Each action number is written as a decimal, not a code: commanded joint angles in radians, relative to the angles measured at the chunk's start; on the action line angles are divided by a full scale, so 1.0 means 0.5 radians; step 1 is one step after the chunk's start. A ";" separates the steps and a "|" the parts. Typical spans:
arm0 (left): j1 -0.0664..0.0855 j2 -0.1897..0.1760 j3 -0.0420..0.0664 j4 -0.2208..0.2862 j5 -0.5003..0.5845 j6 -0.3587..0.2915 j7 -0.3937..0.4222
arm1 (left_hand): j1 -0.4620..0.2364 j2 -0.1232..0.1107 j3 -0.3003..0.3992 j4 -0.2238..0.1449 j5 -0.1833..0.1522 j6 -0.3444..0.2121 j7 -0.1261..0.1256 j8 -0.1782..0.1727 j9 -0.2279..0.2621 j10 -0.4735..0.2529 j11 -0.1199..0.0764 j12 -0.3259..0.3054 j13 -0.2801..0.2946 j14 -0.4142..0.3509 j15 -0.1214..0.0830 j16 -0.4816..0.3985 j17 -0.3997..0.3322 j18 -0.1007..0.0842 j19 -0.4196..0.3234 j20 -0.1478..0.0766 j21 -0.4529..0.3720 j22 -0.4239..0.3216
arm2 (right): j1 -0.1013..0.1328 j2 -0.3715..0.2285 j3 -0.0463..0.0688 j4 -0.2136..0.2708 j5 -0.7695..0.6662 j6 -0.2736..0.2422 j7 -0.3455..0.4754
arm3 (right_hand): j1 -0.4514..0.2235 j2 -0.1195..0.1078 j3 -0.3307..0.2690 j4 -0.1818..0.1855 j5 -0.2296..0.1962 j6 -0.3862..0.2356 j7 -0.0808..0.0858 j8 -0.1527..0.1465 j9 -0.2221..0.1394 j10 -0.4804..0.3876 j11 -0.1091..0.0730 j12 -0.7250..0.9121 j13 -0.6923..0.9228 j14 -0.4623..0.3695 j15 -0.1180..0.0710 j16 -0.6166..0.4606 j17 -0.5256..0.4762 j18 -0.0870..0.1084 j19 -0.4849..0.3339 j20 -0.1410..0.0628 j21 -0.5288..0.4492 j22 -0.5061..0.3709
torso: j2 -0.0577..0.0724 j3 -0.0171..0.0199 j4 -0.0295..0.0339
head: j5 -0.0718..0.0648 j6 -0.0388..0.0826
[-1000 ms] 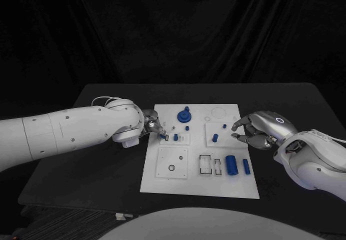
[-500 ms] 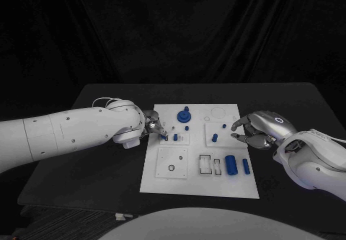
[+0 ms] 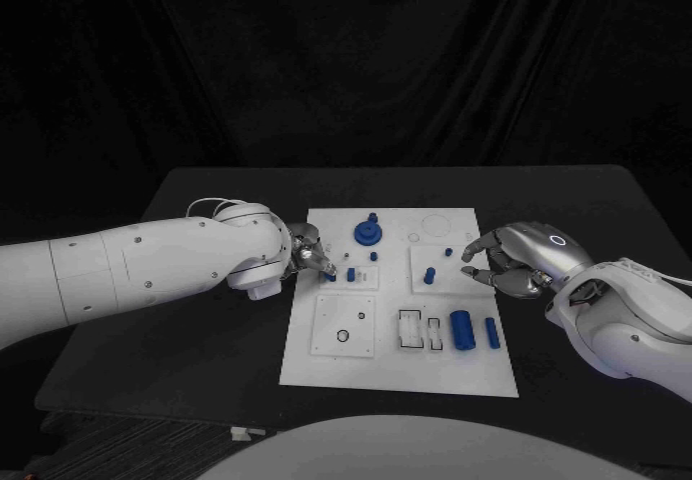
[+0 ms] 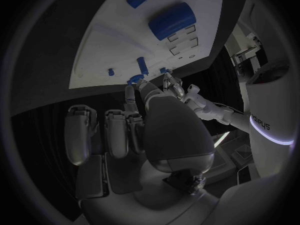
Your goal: Assemble the parts on the task board
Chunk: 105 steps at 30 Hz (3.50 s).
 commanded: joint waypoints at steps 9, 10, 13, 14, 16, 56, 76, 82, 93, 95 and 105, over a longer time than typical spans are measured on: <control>-0.007 0.000 -0.004 0.007 0.012 0.037 0.007 | -0.007 0.022 0.020 0.000 -0.001 -0.001 -0.006 0.008 0.003 0.212 -0.013 0.007 0.527 0.215 -0.012 0.005 0.527 -0.024 -0.005 -0.002 -0.022 0.397 | -0.008 0.002 0.001 -0.003 -0.007 0.003 -0.035 | 0.013 -0.002 0.009 0.002 0.004 0.010 0.005 -0.014 -0.002 0.208 -0.010 0.005 0.523 0.150 -0.011 -0.010 0.181 0.035 0.093 -0.006 -0.016 0.439 | -0.001 0.0003 0.001 | 0.009 0.000; -0.007 0.001 -0.004 0.005 0.012 0.040 0.007 | -0.010 0.021 0.019 0.001 -0.006 -0.004 -0.005 0.007 0.005 0.212 -0.012 0.007 0.527 0.215 -0.012 0.005 0.527 -0.024 -0.006 -0.002 -0.022 0.397 | -0.008 0.003 0.001 -0.003 -0.007 0.004 -0.035 | 0.013 -0.002 0.009 0.002 0.004 0.010 0.005 -0.014 -0.002 0.208 -0.010 0.005 0.523 0.150 -0.011 -0.010 0.181 0.035 0.093 -0.006 -0.016 0.439 | -0.001 0.0008 0.001 | 0.010 0.000; -0.007 0.005 -0.004 -0.002 0.012 0.051 0.004 | -0.056 0.029 -0.021 0.050 -0.244 -0.023 -0.001 -0.002 0.010 0.212 -0.007 0.007 0.527 0.215 -0.007 0.005 0.527 -0.021 -0.016 0.001 -0.036 0.392 | -0.009 0.004 0.001 -0.004 -0.007 0.005 -0.035 | 0.013 -0.002 0.009 0.002 0.004 0.010 0.005 -0.014 -0.002 0.208 -0.010 0.005 0.523 0.150 -0.011 -0.010 0.181 0.035 0.093 -0.006 -0.016 0.439 | -0.001 0.0016 0.001 | 0.010 0.000; -0.007 0.006 -0.004 -0.004 0.012 0.055 0.003 | -0.079 0.030 -0.060 0.082 -0.320 -0.029 0.003 -0.016 0.001 0.212 -0.004 0.007 0.527 0.215 -0.003 0.005 0.527 -0.021 -0.020 0.005 -0.041 0.391 | -0.009 0.004 0.001 -0.004 -0.007 0.005 -0.035 | 0.013 -0.002 0.009 0.002 0.004 0.010 0.005 -0.014 -0.002 0.208 -0.010 0.005 0.523 0.150 -0.011 -0.010 0.181 0.035 0.093 -0.006 -0.016 0.439 | -0.001 0.0011 0.001 | 0.010 0.000; -0.007 0.007 -0.004 -0.007 0.012 0.060 0.002 | -0.139 0.026 -0.138 0.155 -0.467 -0.027 0.012 -0.037 -0.020 0.212 0.006 0.007 0.527 0.215 0.005 0.005 0.527 -0.020 -0.023 0.009 -0.046 0.389 | -0.009 0.004 0.001 -0.004 -0.007 0.007 -0.035 | 0.013 -0.002 0.009 0.002 0.004 0.010 0.005 -0.014 -0.002 0.208 -0.010 0.005 0.523 0.150 -0.011 -0.010 0.181 0.035 0.093 -0.006 -0.016 0.439 | 0.000 0.0006 0.000 | 0.010 0.000; 0.099 -0.161 -0.003 0.074 -0.086 -0.467 0.626 | -0.236 -0.041 -0.984 0.614 -0.762 -0.100 -0.001 0.222 0.341 0.212 -0.001 0.007 0.526 0.215 0.000 0.005 0.527 -0.015 -0.034 0.008 -0.058 0.385 | -0.012 -0.032 0.001 -0.001 -0.007 -0.020 -0.028 | 0.022 -0.001 0.017 -0.005 0.022 0.010 0.006 -0.016 -0.004 0.208 -0.010 0.005 0.523 0.148 -0.010 -0.013 0.174 0.036 0.090 -0.006 -0.021 0.437 | 0.009 -0.0061 0.000 | 0.032 0.000; 0.114 0.060 -0.003 -0.365 -1.240 -0.631 1.883 | 0.938 -0.017 -0.790 0.320 -0.658 -0.637 -0.219 -0.328 -1.028 -1.595 0.071 -2.656 -1.833 -0.476 0.066 -0.794 -0.525 0.062 -0.337 0.127 -0.563 0.274 | -0.013 -0.036 0.002 -0.029 -0.007 -0.072 0.041 | 0.011 -0.001 0.015 0.002 0.025 0.012 0.007 -0.016 -0.005 0.206 -0.010 0.003 0.521 0.148 -0.010 -0.012 0.177 0.035 0.092 -0.006 -0.018 0.438 | 0.051 -0.0330 0.000 | 0.076 0.000; 0.038 0.152 -0.003 -0.456 -1.350 -0.637 1.866 | 0.881 -0.063 -0.759 0.255 -0.632 -0.496 -0.172 -0.313 -1.257 -1.384 0.081 -2.697 -2.021 -0.140 0.048 -0.445 -0.208 -0.001 -0.060 0.092 -0.185 0.368 | -0.016 -0.041 0.001 -0.025 -0.007 -0.073 0.058 | 0.012 0.000 0.016 0.002 0.027 0.013 0.006 -0.015 -0.005 0.204 -0.011 0.001 0.518 0.148 -0.010 -0.013 0.176 0.035 0.092 -0.005 -0.018 0.438 | 0.060 -0.0438 -0.003 | 0.083 0.000; -0.001 0.219 -0.003 -0.498 -1.379 -0.563 1.778 | 0.840 -0.087 -0.746 0.247 -0.629 -0.352 -0.072 -0.320 -1.352 -1.251 0.104 -2.683 -2.035 -0.036 0.053 -0.267 -0.021 0.011 -0.077 0.065 -0.238 0.352 | -0.019 -0.044 0.001 -0.016 -0.007 -0.070 0.067 | 0.012 0.000 0.017 0.002 0.030 0.014 0.005 -0.015 -0.005 0.201 -0.011 -0.003 0.513 0.149 -0.011 -0.012 0.177 0.035 0.092 -0.006 -0.018 0.438 | 0.058 -0.0390 0.002 | 0.084 0.000; -0.006 0.228 -0.003 -0.502 -1.380 -0.563 1.768 | 0.843 -0.087 -0.742 0.245 -0.622 -0.353 -0.071 -0.322 -1.356 -1.246 0.103 -2.681 -2.032 -0.037 0.052 -0.267 -0.024 0.013 -0.080 0.064 -0.245 0.350 | -0.019 -0.043 0.001 -0.016 -0.007 -0.068 0.068 | 0.012 -0.001 0.017 0.001 0.032 0.014 0.005 -0.015 -0.005 0.199 -0.012 -0.006 0.510 0.148 -0.011 -0.013 0.176 0.035 0.092 -0.006 -0.018 0.439 | 0.059 -0.0402 0.001 | 0.080 0.000; -0.024 0.274 -0.003 -0.535 -1.382 -0.580 1.733 | 0.843 -0.088 -0.729 0.240 -0.598 -0.362 -0.060 -0.327 -1.370 -1.225 0.114 -2.673 -2.020 -0.041 0.057 -0.264 -0.029 0.013 -0.079 0.061 -0.245 0.350 | -0.020 -0.053 0.001 -0.011 -0.007 -0.054 0.061 | 0.012 -0.002 0.017 0.001 0.033 0.015 0.005 -0.015 -0.005 0.196 -0.012 -0.009 0.506 0.148 -0.011 -0.013 0.176 0.035 0.092 -0.006 -0.019 0.438 | 0.059 -0.0419 -0.004 | 0.076 0.000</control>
